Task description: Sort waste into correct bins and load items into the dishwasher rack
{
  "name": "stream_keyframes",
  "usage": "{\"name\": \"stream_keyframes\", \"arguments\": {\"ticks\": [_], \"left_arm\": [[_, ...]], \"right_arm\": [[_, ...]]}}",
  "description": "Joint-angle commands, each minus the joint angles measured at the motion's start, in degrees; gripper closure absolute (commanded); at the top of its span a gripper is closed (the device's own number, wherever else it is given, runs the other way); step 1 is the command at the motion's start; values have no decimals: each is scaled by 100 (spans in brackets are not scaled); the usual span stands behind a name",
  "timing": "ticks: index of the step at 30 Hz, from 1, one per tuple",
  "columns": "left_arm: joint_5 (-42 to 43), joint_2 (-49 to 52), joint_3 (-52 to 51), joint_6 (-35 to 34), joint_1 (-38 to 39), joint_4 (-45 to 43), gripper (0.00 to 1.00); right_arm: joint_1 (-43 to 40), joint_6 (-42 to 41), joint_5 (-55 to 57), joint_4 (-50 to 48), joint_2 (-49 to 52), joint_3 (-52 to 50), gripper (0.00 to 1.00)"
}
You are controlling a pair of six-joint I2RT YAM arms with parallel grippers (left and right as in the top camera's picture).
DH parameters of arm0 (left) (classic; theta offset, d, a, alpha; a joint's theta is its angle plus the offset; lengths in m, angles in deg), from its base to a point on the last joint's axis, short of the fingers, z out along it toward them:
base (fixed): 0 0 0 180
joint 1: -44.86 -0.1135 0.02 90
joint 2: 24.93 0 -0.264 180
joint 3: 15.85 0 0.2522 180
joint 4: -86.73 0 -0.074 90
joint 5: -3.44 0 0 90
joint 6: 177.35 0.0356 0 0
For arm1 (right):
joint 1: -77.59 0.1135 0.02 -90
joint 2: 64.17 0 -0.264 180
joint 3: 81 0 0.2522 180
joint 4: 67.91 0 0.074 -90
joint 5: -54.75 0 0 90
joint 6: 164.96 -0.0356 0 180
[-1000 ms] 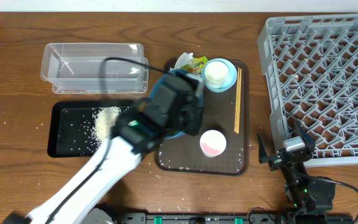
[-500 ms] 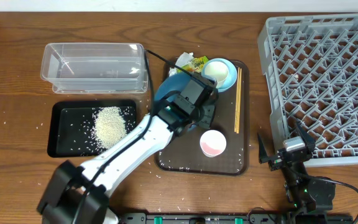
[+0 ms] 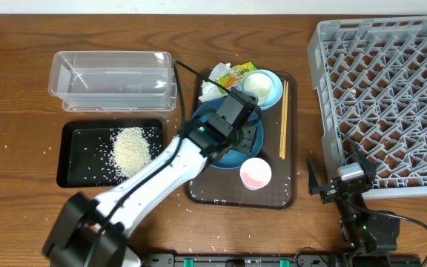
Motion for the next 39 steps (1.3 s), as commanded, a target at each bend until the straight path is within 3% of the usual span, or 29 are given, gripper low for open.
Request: {"name": "stream_keyframes", "arguments": {"ticks": [1,4,7,9,13,15,16,20,23,27,34,39], "left_arm": [[-17,-772,107,-13,-24,39,77],[-37,-1405,105,-13,-175,164,77],[-37,-2063,105,-63,-566,424,77],[-37,-2468,105,-260,-957,660,75],[-37,-3171,105,-595,-1950,1309,58],[-37,-3456,105,-608,-2492,1655,38],[-37,-3567,105,-608,-2732,1825,33],[-214,-3888,105,-608,-3657,2546,26],[-350,-3945,105,-610,-4245,2881,21],[-20,-3880,105,-612,-5053,3051,20],[157,-3526,105,-608,-5576,3386,13],[160,-3224,105,-608,-5576,3700,12]], "right_arm": [[-44,11,-492,-149,-15,-7,1],[-44,-575,-2096,-208,-15,-7,1],[-44,-1609,-4363,-957,-15,-7,1],[-44,-2282,-5132,-1331,-15,-7,1],[-24,-3416,-5178,-1832,-15,-7,1],[-24,-3853,-4892,-1989,-15,-9,1],[-24,-4068,-4710,-2059,-15,-7,1],[-24,-4913,-4052,-2879,-15,13,1],[-24,-5073,-3794,-2791,28,286,1],[-24,-4544,-4054,-1362,551,1196,1],[9,-1762,-4048,2398,2540,3652,1],[678,-603,-1764,5158,3952,5316,1]]}}
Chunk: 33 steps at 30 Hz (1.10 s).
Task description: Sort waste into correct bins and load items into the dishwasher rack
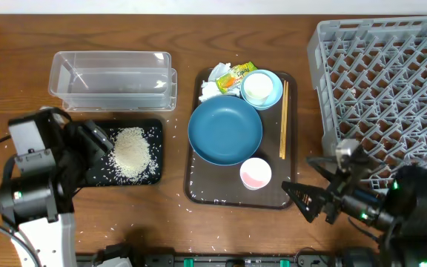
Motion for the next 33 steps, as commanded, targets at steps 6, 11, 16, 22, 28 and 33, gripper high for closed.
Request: {"name": "stream_keyframes", "arguments": {"ticks": [6,11,16,22,28,33], "left_arm": [[63,472,72,11,-35,101,12],[63,713,72,11,-35,98,12],[63,903,72,11,-35,98,12],[66,1003,72,11,-35,208,12],[66,1008,72,11,-35,205,12],[66,1008,72,11,-35,205,12]], "right_arm": [[2122,964,3025,1777,2006,1486,1],[3727,46,4242,1569,3318,1624,1],[4459,-282,5084,1381,4538,1626,1],[4513,-321,5095,929,5285,1626,1],[4524,-321,4942,417,5294,1624,1],[4529,-321,4385,98,5305,1600,1]]}}
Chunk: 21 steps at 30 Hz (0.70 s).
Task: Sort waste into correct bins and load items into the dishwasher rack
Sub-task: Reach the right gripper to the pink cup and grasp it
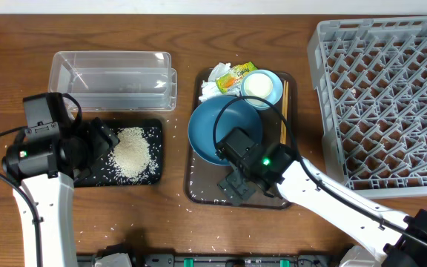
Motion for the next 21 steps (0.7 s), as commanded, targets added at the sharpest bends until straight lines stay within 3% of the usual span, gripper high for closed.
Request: {"name": "stream_keyframes", "arguments": {"ticks": [1,5,11,15,21], "left_arm": [[9,24,72,11,-35,37,12],[7,24,72,13,-35,39,12],[9,24,72,11,-35,37,12],[9,24,72,11,-35,37,12],[7,24,72,13,-35,39,12]], "right_arm": [[52,-79,-306,-105,-22,63,12],[52,-326,-306,-39,28,63,17],[55,-1047,-260,170,31,59,48],[76,-1287,44,273,31,9,53],[90,-1375,101,243,31,-249,51]]}}
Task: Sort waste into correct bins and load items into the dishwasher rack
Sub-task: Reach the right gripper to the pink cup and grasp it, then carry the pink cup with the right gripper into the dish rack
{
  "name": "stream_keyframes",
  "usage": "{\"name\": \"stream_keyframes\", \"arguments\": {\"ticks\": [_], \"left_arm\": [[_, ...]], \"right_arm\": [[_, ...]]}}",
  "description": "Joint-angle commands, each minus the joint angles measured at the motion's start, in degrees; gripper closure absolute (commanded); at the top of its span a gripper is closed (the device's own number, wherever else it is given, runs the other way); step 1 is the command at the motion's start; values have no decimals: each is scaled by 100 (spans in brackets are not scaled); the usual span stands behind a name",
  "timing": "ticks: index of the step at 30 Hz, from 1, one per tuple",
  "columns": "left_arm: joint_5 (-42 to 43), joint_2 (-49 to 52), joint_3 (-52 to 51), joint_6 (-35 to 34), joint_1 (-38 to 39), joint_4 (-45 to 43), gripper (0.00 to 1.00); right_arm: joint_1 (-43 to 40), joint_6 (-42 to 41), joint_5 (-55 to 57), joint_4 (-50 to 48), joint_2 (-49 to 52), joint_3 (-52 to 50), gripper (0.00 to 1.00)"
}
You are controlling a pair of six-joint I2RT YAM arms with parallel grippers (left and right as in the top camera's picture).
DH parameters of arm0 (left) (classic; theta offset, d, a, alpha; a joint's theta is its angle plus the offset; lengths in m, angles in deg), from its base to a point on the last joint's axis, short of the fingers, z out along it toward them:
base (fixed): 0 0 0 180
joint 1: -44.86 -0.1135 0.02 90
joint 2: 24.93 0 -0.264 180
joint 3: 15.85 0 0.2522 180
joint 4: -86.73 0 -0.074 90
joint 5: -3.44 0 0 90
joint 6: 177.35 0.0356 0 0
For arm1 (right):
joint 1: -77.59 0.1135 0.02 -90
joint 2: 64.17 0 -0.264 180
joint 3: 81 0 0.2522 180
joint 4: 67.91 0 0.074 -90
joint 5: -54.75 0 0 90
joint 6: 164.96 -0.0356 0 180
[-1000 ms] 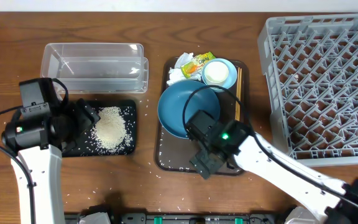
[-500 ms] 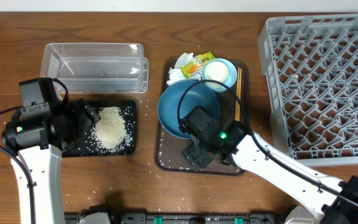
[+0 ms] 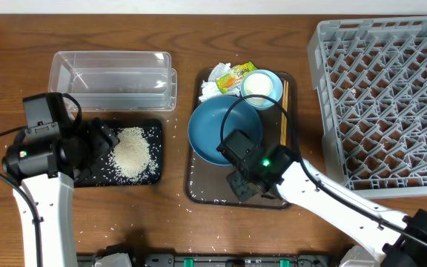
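A brown serving tray holds a blue plate, a small pale-blue bowl, wooden chopsticks and crumpled wrappers with tissue. My right arm reaches in from the lower right. Its gripper is low over the tray's front, just below the plate. The gripper body hides what lies beneath it, and its fingers cannot be made out. My left gripper rests at the left end of the black tray beside a heap of rice, fingers apart and empty.
A clear plastic bin stands behind the black tray. The grey dishwasher rack fills the right side. Stray rice grains dot the wooden table around both trays.
My right gripper has shifted slightly right and toward the plate over the tray's front. The left arm has not moved.
My left arm first stretched over the blue plate while the right rested by the rack. Then the left had pulled back to the black tray and a pink cup showed at the tray's front. The right arm then reached over that spot, covering the cup, and stays there.
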Motion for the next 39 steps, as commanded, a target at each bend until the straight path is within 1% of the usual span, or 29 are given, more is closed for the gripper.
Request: {"name": "stream_keyframes", "arguments": {"ticks": [1,8,13,17,20,24,28,29,34,39], "left_arm": [[11,24,72,13,-35,37,12],[11,24,72,13,-35,39,12],[11,24,72,13,-35,39,12],[9,24,72,13,-35,37,12],[9,24,72,13,-35,37,12],[9,24,72,13,-35,37,12],[11,24,72,11,-35,37,12],[9,24,72,13,-35,37,12],[11,24,72,11,-35,37,12],[9,24,72,11,-35,37,12]], "right_arm": [[74,-278,142,-13,28,-170,52],[74,-446,144,-28,28,-199,59],[74,-466,138,-55,28,-199,74],[76,-595,81,-48,28,-199,76],[76,-592,122,-96,31,-251,74],[76,-592,122,-251,39,-398,75],[74,-592,125,-262,42,-389,88],[74,-592,125,-271,42,-378,89],[74,-592,122,-188,42,-127,98],[-72,-509,175,289,35,581,99]]}}
